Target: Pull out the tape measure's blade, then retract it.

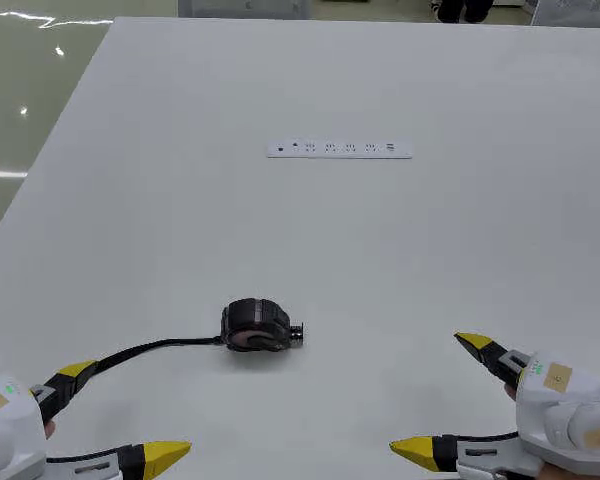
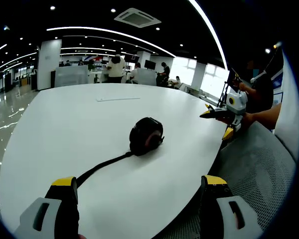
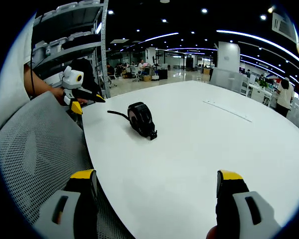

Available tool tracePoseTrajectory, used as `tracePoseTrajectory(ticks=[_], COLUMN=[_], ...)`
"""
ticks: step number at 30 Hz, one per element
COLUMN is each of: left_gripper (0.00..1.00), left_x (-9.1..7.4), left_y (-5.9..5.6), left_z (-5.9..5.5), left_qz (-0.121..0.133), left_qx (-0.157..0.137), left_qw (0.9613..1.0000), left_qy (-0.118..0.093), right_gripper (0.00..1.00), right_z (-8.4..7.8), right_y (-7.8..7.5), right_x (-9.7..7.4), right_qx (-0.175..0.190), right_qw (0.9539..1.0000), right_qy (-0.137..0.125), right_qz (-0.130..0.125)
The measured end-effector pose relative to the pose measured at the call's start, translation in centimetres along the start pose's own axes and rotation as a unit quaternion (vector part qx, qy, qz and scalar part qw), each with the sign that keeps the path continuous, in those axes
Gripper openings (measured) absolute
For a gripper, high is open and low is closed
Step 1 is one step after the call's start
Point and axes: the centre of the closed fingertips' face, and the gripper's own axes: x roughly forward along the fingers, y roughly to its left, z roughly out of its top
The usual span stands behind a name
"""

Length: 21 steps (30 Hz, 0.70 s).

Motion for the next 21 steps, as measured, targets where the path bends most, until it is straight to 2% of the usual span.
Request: tracePoseTrajectory(ticks=[21], left_gripper=[1.0], left_x=[0.26], left_y=[-0.4], left_z=[0.37], left_qz=[-0.003], left_qx=[0.002], left_qw=[1.0], left_qy=[0.0], right_gripper=[0.96], right_z=[-0.45], right_y=[-0.1], right_x=[-0.15], right_qx=[0.006], right_qw=[1.0], right_qy=[0.003], right_qz=[0.001])
